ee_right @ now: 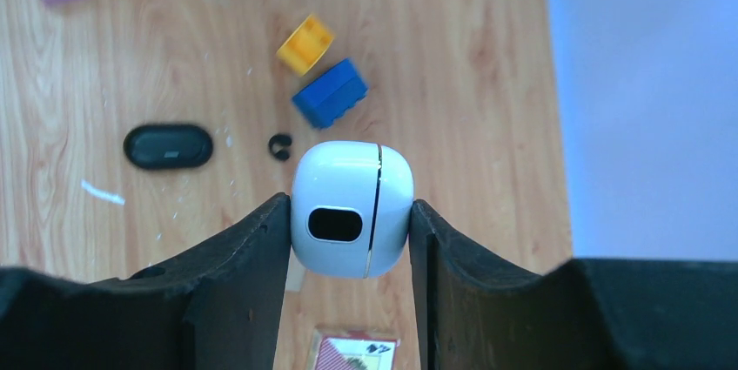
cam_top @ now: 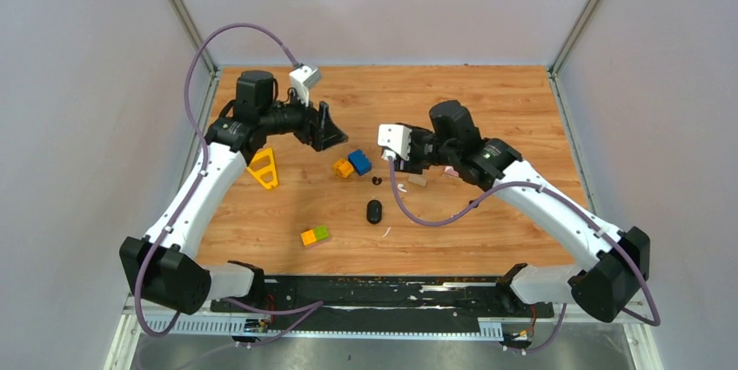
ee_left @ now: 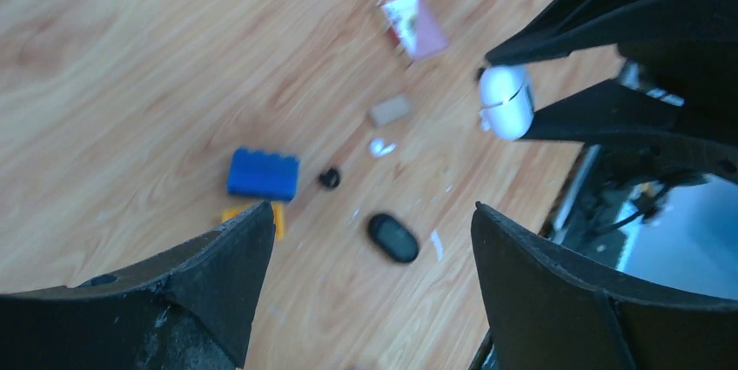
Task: Insert the wireless bluetooth earbuds into the charging case
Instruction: Pick up the charging case from the center of the board, then pass from the right arm to the left
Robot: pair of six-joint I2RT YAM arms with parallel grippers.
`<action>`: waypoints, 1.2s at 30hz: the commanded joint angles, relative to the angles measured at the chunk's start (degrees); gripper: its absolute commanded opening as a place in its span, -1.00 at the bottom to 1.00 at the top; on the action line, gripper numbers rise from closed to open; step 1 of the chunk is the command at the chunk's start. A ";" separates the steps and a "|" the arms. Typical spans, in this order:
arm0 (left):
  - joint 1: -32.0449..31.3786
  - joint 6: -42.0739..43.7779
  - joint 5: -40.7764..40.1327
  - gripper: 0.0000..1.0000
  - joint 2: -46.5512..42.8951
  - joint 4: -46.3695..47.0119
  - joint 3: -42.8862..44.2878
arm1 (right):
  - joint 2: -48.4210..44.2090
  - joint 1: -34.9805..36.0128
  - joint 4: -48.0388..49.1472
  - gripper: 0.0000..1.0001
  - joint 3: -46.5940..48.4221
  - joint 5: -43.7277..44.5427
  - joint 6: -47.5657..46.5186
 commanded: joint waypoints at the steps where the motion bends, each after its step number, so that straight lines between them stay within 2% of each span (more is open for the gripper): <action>1: -1.85 -15.81 12.93 0.78 2.39 15.26 2.98 | -2.39 0.31 6.30 -0.50 4.17 -2.04 7.74; 4: -3.60 -22.52 15.93 0.76 4.50 20.74 3.56 | -2.06 1.00 6.84 -0.48 6.27 -1.67 8.22; 9: -6.33 -21.55 18.09 0.68 7.40 19.49 5.65 | -1.69 1.67 6.94 -0.46 7.16 -0.08 7.31; 21: -7.81 -24.41 22.25 0.51 10.64 21.23 5.92 | -1.55 3.23 10.59 -0.42 7.70 2.51 4.47; 36: -8.66 -25.66 23.54 0.03 13.67 22.19 7.16 | -1.03 4.68 14.70 -0.38 7.07 3.40 3.19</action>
